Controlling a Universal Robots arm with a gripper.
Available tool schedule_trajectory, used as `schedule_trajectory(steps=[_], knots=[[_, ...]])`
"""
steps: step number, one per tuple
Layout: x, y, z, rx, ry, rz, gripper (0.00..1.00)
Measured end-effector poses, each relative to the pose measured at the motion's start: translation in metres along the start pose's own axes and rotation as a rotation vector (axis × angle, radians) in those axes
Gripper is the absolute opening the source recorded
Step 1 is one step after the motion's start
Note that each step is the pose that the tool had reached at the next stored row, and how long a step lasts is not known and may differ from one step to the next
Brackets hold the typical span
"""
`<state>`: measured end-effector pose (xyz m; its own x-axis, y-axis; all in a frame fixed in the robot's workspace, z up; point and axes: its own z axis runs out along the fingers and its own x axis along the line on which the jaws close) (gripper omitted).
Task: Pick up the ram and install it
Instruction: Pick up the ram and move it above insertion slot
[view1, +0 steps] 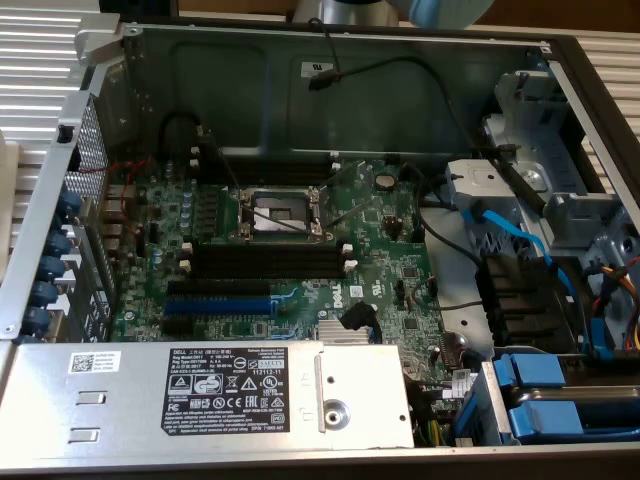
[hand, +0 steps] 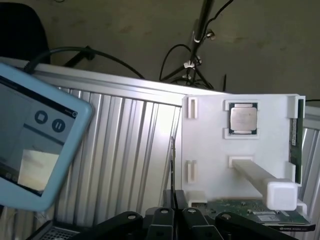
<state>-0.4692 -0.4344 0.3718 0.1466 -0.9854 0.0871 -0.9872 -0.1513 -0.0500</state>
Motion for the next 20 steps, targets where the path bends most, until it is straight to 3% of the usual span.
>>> schedule_trajectory(steps=[11,20], knots=[[0.007,-0.0254,-0.0092,0.0009,-0.0015,0.0,0.13],[0.017,-0.0588,-0.0308,0.0009,-0.0014,0.0,0.13]])
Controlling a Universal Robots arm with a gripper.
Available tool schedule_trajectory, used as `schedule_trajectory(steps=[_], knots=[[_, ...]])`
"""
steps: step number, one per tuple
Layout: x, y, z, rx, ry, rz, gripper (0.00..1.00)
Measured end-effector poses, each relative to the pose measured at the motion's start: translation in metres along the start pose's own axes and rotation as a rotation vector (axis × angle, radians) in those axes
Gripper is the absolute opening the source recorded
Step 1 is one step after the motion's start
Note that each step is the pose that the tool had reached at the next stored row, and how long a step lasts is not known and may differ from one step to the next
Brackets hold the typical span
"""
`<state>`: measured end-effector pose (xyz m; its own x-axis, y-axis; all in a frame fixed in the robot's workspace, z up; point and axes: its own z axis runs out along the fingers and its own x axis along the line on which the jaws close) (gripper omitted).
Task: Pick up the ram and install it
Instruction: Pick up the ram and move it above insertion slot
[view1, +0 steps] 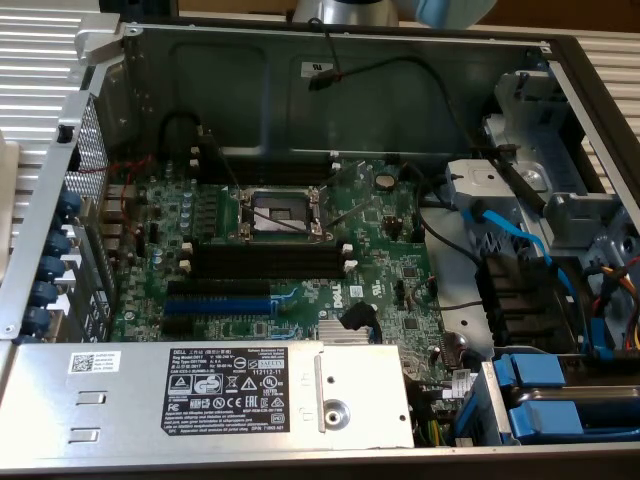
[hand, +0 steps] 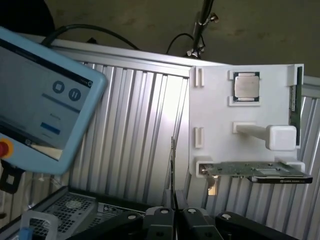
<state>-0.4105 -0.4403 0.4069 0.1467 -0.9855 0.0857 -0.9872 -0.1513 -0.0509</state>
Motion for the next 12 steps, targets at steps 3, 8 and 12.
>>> schedule_trajectory(steps=[3,8,12], knots=[[0.003,-0.0126,-0.0107,0.0001,-0.0005,0.0,0.13],[0.01,-0.0345,-0.0243,0.0001,-0.0014,0.0,0.13],[0.015,-0.0524,-0.0283,0.0002,-0.0016,0.0,0.13]])
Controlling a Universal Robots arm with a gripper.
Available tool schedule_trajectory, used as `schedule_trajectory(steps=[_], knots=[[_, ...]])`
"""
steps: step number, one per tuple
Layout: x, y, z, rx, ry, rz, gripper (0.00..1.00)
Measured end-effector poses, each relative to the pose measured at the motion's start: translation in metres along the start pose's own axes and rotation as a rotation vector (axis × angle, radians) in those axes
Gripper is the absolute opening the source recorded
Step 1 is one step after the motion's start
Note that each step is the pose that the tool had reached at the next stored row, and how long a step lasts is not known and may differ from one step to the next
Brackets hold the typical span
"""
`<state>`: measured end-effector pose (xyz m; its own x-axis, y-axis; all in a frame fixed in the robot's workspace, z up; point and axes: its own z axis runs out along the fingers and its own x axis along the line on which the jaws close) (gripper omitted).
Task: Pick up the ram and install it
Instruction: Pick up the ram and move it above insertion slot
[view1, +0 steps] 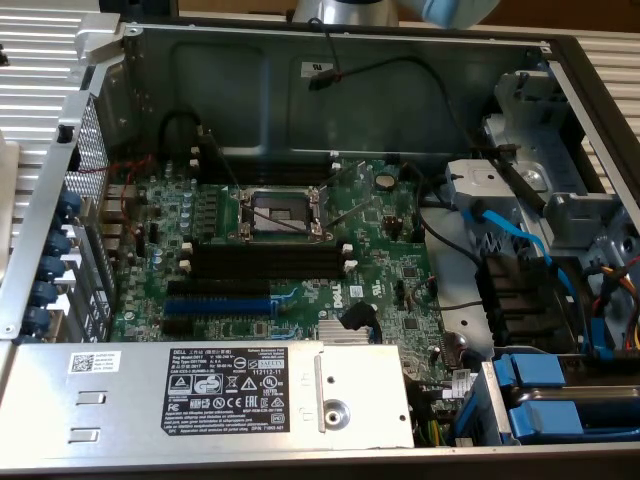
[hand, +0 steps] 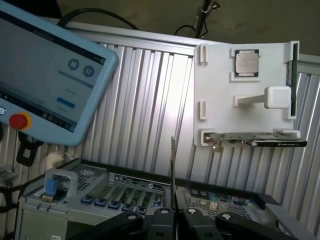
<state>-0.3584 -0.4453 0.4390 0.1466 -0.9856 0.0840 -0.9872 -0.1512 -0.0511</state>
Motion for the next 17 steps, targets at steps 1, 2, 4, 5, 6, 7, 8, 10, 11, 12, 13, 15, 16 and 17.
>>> schedule_trajectory(steps=[1,2,4,5,6,7,8,10,11,12,13,15,16,17], knots=[[0.001,-0.0044,-0.0004,0.0,0.0,0.0,0.13],[0.002,-0.0086,-0.0003,0.0001,-0.0001,0.0,0.13],[0.003,-0.0157,0.0002,0.0,0.0,0.0,0.13],[0.004,-0.02,0.0004,0.0,-0.0001,0.0,0.13],[0.005,-0.0244,0.0007,0.0,0.0,0.0,0.13],[0.005,-0.0287,0.001,0.0001,0.0,0.0,0.13],[0.006,-0.0332,0.0012,0.0,0.0,0.0,0.13],[0.008,-0.0424,0.0016,0.0,0.0,0.0,0.13],[0.008,-0.047,0.0017,0.0,0.0,0.0,0.13],[0.009,-0.0514,0.0019,0.0,0.0,0.0,0.13],[0.01,-0.0557,0.0021,0.0,-0.0001,0.0,0.13],[0.012,-0.0646,0.0023,-0.0001,0.0,0.0,0.13],[0.012,-0.0691,0.0024,-0.0001,-0.0001,0.0,0.13],[0.013,-0.0736,0.0026,-0.0002,-0.0004,0.0,0.13]])
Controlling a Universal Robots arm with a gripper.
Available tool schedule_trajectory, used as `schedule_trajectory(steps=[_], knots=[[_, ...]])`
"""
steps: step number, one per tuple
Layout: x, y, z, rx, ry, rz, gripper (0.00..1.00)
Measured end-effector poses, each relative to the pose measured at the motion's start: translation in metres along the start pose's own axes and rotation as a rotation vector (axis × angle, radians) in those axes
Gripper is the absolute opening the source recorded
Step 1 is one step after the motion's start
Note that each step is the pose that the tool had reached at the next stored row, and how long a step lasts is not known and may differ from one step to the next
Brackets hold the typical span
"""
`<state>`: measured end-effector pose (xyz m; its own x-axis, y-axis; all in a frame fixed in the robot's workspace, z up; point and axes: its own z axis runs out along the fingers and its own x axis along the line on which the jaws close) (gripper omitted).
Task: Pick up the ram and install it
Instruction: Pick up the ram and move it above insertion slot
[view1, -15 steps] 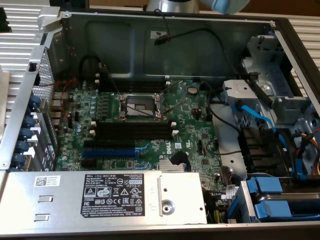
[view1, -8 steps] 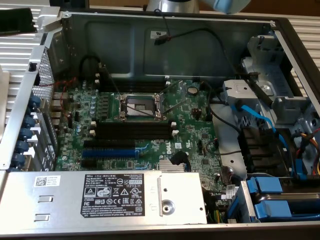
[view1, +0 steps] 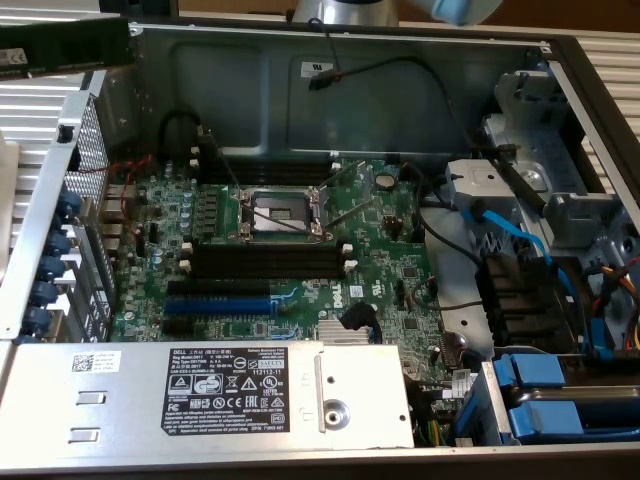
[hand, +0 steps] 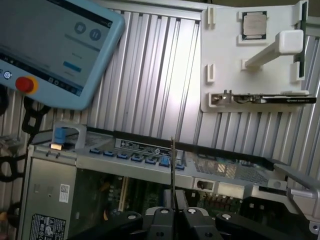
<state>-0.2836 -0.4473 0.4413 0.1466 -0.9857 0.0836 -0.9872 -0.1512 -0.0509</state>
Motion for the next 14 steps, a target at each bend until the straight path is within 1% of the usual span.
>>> schedule_trajectory(steps=[2,3,4,5,6,7,8,10,12,14], knots=[[0.001,-0.0086,0.0005,0.0005,-0.003,0.0,0.13],[0.002,-0.0118,0.0007,0.0009,-0.0061,0.0,0.13],[0.002,-0.0161,0.0009,0.0024,-0.0166,0.001,0.13],[0.003,-0.0177,0.001,0.0037,-0.0255,0.002,0.13],[0.003,-0.0198,0.0013,0.0071,-0.0467,0.003,0.13],[0.003,-0.0208,0.0013,0.0084,-0.0571,0.004,0.13],[0.003,-0.0222,0.0013,0.0097,-0.0652,0.004,0.13],[0.004,-0.0275,0.0011,0.0107,-0.0714,0.005,0.13],[0.005,-0.0356,0.0004,0.0113,-0.076,0.005,0.13],[0.006,-0.0423,0.0002,0.0119,-0.0836,0.005,0.13]])
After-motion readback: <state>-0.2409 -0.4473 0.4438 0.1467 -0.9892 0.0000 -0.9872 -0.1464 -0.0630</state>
